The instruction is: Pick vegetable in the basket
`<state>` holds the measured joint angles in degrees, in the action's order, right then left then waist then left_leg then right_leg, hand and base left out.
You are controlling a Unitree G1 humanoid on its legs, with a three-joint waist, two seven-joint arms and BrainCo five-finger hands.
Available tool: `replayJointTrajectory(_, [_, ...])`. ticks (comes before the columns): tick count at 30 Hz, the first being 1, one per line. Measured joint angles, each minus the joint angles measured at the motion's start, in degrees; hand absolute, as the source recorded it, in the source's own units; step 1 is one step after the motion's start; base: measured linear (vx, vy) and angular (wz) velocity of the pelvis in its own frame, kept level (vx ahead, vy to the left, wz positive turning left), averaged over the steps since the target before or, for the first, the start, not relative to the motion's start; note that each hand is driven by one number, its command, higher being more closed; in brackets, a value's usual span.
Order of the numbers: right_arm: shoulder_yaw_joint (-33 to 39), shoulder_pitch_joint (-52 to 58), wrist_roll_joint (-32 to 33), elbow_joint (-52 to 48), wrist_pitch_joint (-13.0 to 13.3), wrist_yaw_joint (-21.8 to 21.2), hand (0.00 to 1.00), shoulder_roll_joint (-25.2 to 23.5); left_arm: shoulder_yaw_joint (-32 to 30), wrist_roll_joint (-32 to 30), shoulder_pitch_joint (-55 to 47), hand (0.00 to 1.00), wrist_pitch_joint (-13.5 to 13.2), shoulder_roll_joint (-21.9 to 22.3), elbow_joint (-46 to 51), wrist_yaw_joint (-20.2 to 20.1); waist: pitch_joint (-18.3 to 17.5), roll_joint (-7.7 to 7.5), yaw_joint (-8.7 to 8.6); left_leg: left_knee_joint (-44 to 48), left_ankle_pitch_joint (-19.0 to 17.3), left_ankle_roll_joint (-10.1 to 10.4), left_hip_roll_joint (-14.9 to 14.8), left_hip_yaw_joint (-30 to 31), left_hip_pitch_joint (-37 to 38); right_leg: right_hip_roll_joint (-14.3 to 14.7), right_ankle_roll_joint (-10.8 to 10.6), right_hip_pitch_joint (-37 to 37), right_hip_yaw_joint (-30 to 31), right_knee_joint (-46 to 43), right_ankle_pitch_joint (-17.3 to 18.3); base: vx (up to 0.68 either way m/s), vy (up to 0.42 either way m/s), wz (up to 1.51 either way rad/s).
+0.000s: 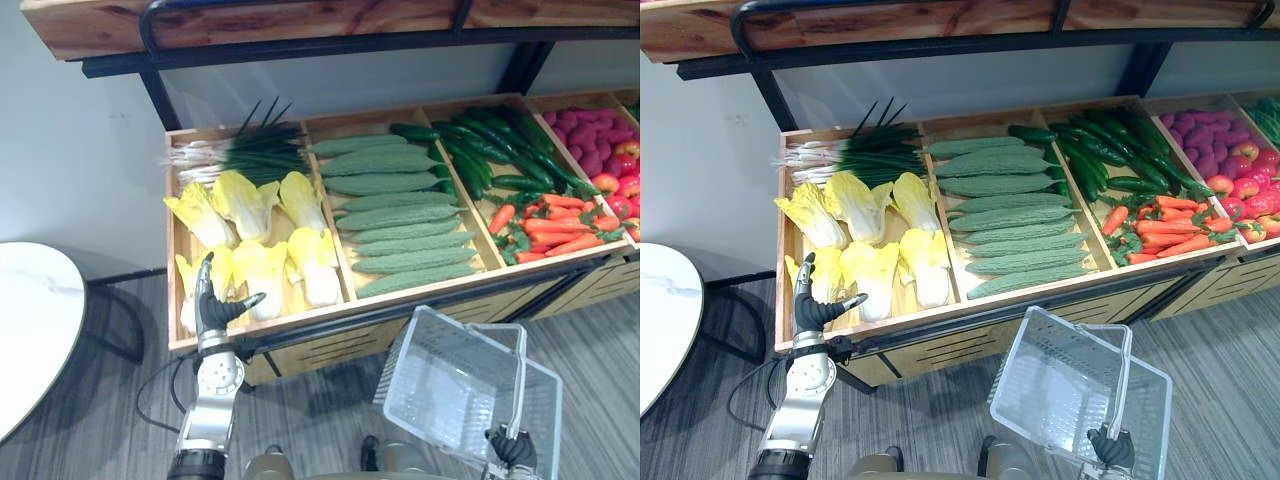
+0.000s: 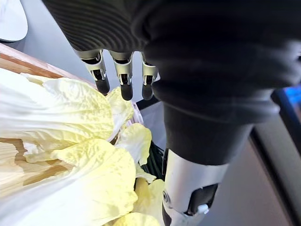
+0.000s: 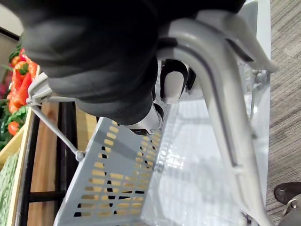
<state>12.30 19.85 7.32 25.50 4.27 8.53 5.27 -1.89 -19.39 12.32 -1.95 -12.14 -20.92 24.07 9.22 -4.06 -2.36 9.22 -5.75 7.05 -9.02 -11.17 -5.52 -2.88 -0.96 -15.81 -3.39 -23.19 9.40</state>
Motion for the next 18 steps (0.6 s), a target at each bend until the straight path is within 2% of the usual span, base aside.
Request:
replayJointTrajectory(2, [-0.5,-0.9,0.0,-0.4,0.9,0.0,1.0,0.1,0.2,0.0,5.7,0.0,0.2,-0.9,-3.4,0.0,2.1,-0.91,-0.07,1.3,0.0,0.0,-0.1,-0.1,-2.3,0.0,0.3,-2.1,0.3,-0.7,-0.2,-0.06,-0.021,-0.06])
replayJointTrajectory(7, [-2.0,-2.6,0.5,-3.0,1.1,0.0,1.0,0.1,1.3,-1.7,13.4,0.0,0.5,-3.6,-11.7,0.6,5.7,-1.31,-0.04,3.3,-0.4,0.2,-0.9,-0.4,-5.4,0.2,0.5,-4.5,0.6,-0.6,-1.1,-0.05,-0.013,-0.06])
replayJointTrajectory(8, [-2.0,-3.1,0.7,-3.4,1.1,0.1,1.0,0.1,1.3,-2.9,15.0,1.0,0.7,-4.2,-13.8,1.2,6.5,-1.33,-0.02,3.7,-0.4,0.2,-1.0,-0.5,-5.6,0.3,0.5,-4.5,0.6,-0.6,-1.2,-0.01,-0.026,-0.04])
replayJointTrajectory(10, [-2.1,-3.3,1.1,-4.2,1.1,0.1,1.0,0.1,1.0,-4.1,16.5,1.0,1.7,-5.1,-16.6,1.1,7.0,-1.28,0.16,3.8,-0.4,0.2,-1.1,-0.8,-5.7,0.4,0.6,-4.6,0.6,-0.5,-1.3,0.0,-0.01,-0.02])
replayJointTrajectory(18, [-2.0,-4.5,3.3,-6.9,2.0,0.1,1.0,1.1,-0.4,-6.0,18.9,1.0,0.7,-5.1,-19.1,1.0,8.8,-0.49,1.17,5.6,-2.1,0.0,-1.8,-2.2,-5.8,0.8,0.4,-4.6,1.9,-0.6,-1.5,-0.03,-0.005,-0.09])
